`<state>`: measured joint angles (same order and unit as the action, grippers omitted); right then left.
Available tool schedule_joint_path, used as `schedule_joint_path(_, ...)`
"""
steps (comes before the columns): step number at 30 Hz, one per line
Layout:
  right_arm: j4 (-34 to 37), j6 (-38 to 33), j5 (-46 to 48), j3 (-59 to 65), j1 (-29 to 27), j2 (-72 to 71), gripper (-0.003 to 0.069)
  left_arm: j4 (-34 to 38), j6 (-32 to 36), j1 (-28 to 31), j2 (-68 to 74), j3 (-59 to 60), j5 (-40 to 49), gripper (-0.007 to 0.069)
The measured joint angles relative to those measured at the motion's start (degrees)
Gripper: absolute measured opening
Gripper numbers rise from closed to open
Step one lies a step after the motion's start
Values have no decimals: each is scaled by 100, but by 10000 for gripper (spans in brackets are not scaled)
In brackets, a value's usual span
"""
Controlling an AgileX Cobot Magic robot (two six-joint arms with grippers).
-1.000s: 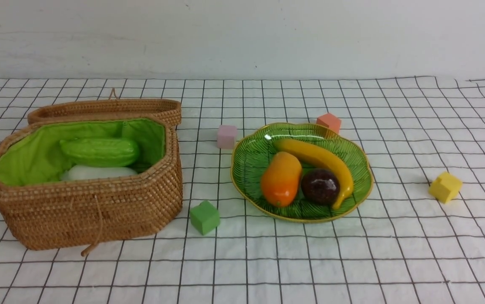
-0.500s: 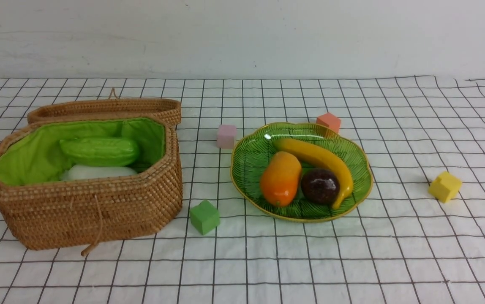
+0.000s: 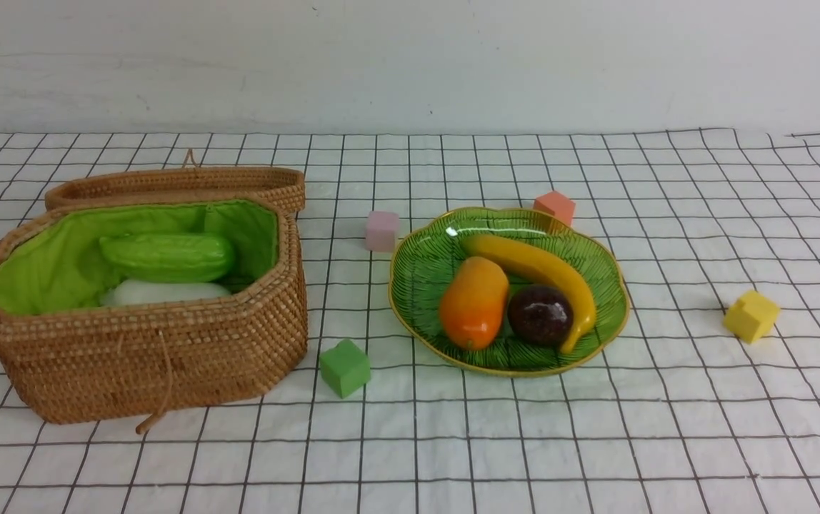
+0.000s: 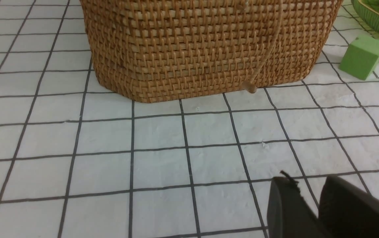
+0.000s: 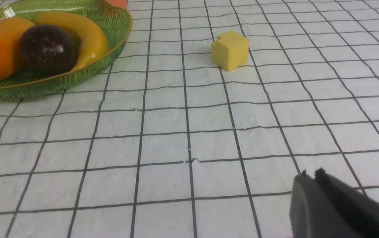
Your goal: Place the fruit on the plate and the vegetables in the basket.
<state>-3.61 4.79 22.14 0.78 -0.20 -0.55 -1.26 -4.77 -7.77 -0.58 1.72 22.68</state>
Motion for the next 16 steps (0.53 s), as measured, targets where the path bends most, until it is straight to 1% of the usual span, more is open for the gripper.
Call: schedule_joint_path(16, 0, 0, 0, 0, 0, 0, 64, 0, 0, 0, 0, 2, -47, 169)
